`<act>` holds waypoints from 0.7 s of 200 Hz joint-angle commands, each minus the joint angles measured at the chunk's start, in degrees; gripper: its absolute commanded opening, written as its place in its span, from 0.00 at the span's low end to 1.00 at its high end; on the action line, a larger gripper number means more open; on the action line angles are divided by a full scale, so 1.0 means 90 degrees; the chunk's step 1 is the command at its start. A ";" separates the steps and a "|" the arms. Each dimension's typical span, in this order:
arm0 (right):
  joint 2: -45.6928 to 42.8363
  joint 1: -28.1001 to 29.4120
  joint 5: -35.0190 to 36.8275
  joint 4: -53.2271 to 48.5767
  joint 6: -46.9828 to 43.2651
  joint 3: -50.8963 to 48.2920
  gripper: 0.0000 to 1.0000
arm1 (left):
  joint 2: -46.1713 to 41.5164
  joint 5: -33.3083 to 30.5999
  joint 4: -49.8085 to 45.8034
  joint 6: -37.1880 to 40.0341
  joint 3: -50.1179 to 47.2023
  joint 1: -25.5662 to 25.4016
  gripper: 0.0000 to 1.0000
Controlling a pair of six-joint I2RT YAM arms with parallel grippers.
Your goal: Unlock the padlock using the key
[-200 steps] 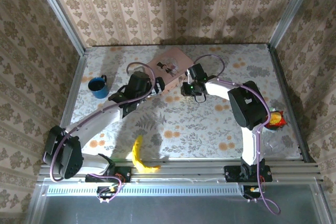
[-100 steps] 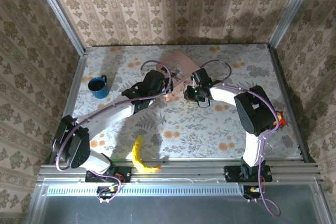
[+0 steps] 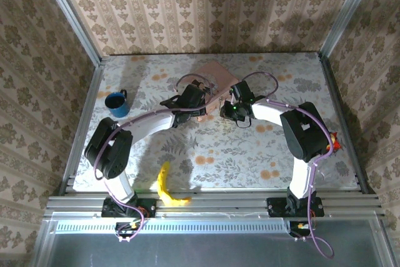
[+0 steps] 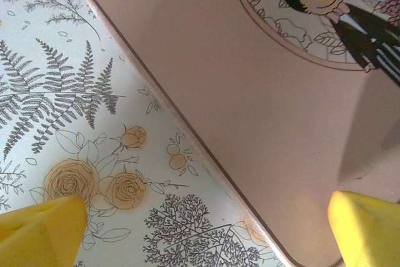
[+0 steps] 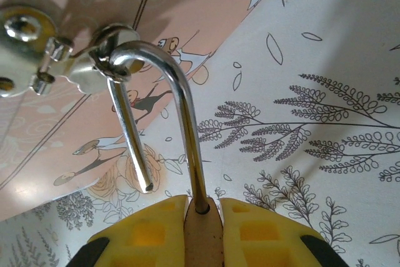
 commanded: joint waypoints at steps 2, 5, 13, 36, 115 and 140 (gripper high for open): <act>-0.0030 -0.0111 -0.0128 0.0117 0.0292 -0.0098 0.00 | 0.0144 0.0004 -0.0151 0.0092 0.0293 0.0040 1.00; -0.0027 -0.0112 -0.0132 0.0136 0.0311 -0.0103 0.00 | 0.0158 0.0004 -0.0160 0.0084 0.0299 0.0041 1.00; -0.0023 -0.0131 -0.0162 0.0179 0.0363 -0.0114 0.00 | 0.0172 0.0011 -0.0186 0.0073 0.0278 0.0036 1.00; -0.0010 -0.0171 -0.0252 0.0355 0.0492 -0.0151 0.00 | 0.0147 0.0003 -0.0218 0.0004 0.0159 0.0036 1.00; 0.0302 -0.0285 -0.0464 0.0811 0.0906 -0.0080 0.00 | 0.0065 0.0150 -0.0162 -0.0133 -0.0091 0.0035 1.00; 0.0313 -0.0298 -0.0478 0.0900 0.0999 -0.0087 0.00 | 0.0052 0.0199 -0.0135 -0.0152 -0.0138 0.0043 1.00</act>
